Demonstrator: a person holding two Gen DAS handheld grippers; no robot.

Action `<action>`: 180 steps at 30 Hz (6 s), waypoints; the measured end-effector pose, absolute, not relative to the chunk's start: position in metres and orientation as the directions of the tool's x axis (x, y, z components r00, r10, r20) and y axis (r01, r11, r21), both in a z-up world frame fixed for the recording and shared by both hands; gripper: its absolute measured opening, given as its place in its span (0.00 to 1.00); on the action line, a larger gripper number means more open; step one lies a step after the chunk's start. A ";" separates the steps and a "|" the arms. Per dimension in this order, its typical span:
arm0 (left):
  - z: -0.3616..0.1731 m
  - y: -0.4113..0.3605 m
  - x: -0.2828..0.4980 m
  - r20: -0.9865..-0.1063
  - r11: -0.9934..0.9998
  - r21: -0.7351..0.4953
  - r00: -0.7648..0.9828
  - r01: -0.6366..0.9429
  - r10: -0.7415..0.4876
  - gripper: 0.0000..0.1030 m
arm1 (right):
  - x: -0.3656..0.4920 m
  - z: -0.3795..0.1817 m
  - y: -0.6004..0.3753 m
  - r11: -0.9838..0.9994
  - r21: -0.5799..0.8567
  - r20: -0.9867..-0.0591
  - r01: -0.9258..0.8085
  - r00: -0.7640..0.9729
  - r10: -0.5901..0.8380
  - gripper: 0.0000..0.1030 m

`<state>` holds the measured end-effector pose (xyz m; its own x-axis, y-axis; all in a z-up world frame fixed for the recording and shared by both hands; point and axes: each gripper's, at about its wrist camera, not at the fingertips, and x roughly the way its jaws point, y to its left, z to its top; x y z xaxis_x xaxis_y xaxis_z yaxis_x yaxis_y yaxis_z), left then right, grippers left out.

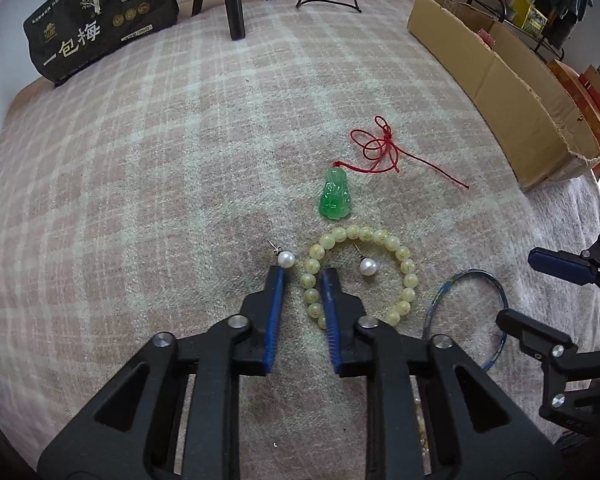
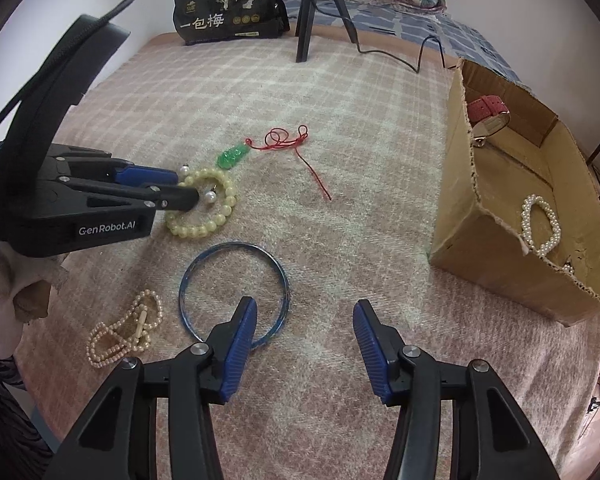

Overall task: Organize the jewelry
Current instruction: 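Close left tool on yellow bead bracelet while right tool grasps blue bangle, then carry bracelet with left tool while right tool carries bangle to box, then open left tool dropping bracelet in box while right tool releases bangle, then withdraw both tools from box toward remaining jewelry on blanket, then move left tool toward pearl strand while right tool approaches pearl earrings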

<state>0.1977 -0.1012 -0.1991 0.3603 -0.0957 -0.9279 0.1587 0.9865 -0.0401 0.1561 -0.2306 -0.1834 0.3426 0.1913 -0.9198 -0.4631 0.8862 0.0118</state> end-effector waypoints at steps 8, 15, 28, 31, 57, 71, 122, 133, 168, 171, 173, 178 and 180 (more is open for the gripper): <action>-0.195 -0.088 0.199 -0.917 0.984 -0.142 0.358 0.111 -0.173 0.05 | 0.156 -0.200 -0.222 0.887 -0.049 -0.930 -0.459 0.344 0.127 0.52; -0.186 -0.074 0.199 -0.902 0.971 -0.220 0.360 0.094 -0.239 0.05 | 0.154 -0.197 -0.218 0.883 -0.047 -0.926 -0.466 0.353 0.137 0.20; -0.149 -0.075 0.185 -0.850 0.947 -0.287 0.417 0.143 -0.321 0.05 | 0.150 -0.174 -0.219 0.887 0.000 -0.893 -0.462 0.399 0.208 0.01; -0.139 -0.075 0.184 -0.837 0.942 -0.301 0.432 0.148 -0.335 0.05 | 0.148 -0.161 -0.217 0.883 -0.008 -0.875 -0.469 0.431 0.221 0.01; -0.086 -0.088 0.173 -0.753 0.905 -0.366 0.502 0.219 -0.426 0.05 | 0.147 -0.053 -0.265 0.923 -0.009 -0.709 -0.384 0.654 0.265 0.01; -0.060 -0.137 0.183 -0.710 0.872 -0.383 0.506 0.306 -0.490 0.05 | 0.163 -0.013 -0.327 0.970 0.000 -0.633 -0.242 0.751 0.187 0.01; -0.094 -0.280 0.236 -0.729 0.870 -0.077 0.568 0.486 -0.382 0.74 | 0.297 -0.074 -0.401 0.991 0.094 -0.627 -0.098 0.767 0.135 0.89; -0.094 -0.280 0.232 -0.744 0.878 -0.049 0.569 0.477 -0.350 0.81 | 0.296 -0.068 -0.400 0.995 0.065 -0.622 -0.070 0.777 0.095 1.00; -0.045 -0.084 0.158 -0.716 0.943 0.035 0.667 0.330 -0.207 0.81 | 0.194 -0.015 -0.366 0.979 0.074 -0.534 -0.190 0.822 0.200 1.00; -0.054 -0.059 0.158 -0.737 0.951 0.038 0.652 0.308 -0.181 0.81 | 0.190 -0.023 -0.347 0.959 0.073 -0.556 -0.274 0.787 0.267 1.00; -0.062 -0.045 0.155 -0.746 0.951 0.033 0.640 0.308 -0.181 0.81 | 0.188 -0.029 -0.331 0.938 0.067 -0.572 -0.339 0.758 0.315 0.97; -0.083 -0.021 0.151 -0.769 0.949 -0.020 0.602 0.315 -0.216 0.81 | 0.180 -0.048 -0.293 0.871 0.068 -0.628 -0.486 0.657 0.416 0.85; -0.088 -0.018 0.150 -0.773 0.946 -0.033 0.592 0.321 -0.228 0.81 | 0.177 -0.059 -0.276 0.836 0.057 -0.659 -0.546 0.609 0.442 0.78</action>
<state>0.1498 -0.0175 -0.0885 0.5920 -0.2282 -0.7730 0.3212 0.9464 -0.0334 0.1770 -0.2756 -0.0586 0.6087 0.4425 -0.6585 -0.5458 0.8360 0.0571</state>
